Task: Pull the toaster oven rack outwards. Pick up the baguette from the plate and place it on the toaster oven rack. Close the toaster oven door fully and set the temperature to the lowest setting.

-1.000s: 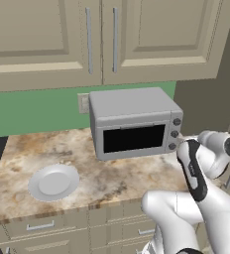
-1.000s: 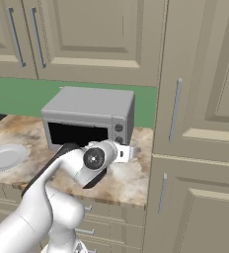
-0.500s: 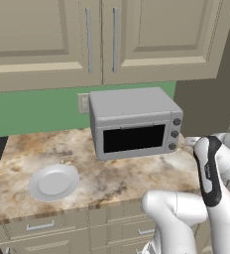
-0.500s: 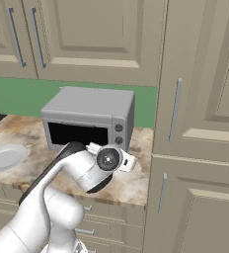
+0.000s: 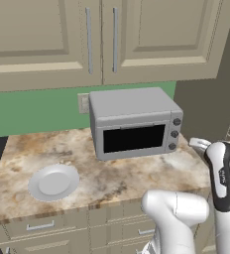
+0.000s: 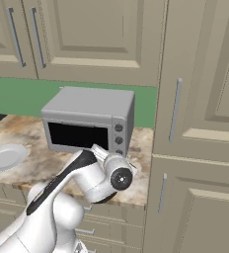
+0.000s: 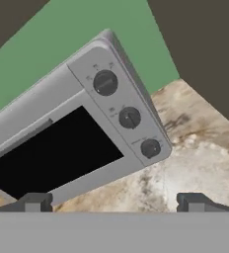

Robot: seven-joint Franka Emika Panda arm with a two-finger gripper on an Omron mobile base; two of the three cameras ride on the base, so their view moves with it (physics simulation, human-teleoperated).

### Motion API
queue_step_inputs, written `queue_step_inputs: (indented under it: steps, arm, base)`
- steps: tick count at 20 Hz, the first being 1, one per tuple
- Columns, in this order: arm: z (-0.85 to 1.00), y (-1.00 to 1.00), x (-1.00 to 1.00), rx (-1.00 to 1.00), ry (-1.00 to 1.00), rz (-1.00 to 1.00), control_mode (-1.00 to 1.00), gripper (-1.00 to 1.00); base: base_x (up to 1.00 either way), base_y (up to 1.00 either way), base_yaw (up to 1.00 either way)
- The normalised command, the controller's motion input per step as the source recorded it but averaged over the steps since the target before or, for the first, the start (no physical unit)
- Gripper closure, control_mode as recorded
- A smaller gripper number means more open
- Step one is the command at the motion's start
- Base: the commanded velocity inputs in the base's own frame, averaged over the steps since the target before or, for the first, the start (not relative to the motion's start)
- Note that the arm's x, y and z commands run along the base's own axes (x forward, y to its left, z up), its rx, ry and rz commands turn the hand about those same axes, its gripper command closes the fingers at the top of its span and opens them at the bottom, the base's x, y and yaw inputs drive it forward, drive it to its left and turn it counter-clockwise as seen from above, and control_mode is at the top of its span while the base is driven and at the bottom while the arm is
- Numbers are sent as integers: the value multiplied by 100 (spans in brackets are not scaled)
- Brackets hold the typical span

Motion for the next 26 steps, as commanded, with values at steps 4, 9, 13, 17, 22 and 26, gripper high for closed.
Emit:
queue_step_inputs:
  steps: [4,9,13,17,22,26]
  arm:
    - [0,34,14,12,4,0,-100,-100]
    - [14,23,3,12,13,0,-100,-100]
    - [3,1,0,14,7,0,-100,-100]
    - [-10,-2,0,18,-1,0,-100,-100]
    - [-31,0,0,11,-7,-1,-100,-100]
    - [-23,0,10,5,-14,-6,-100,-100]
  base:
    - [0,0,0]
    - [0,0,0]
    - [0,0,0]
    - [0,0,0]
    - [0,0,0]
    - [0,0,0]
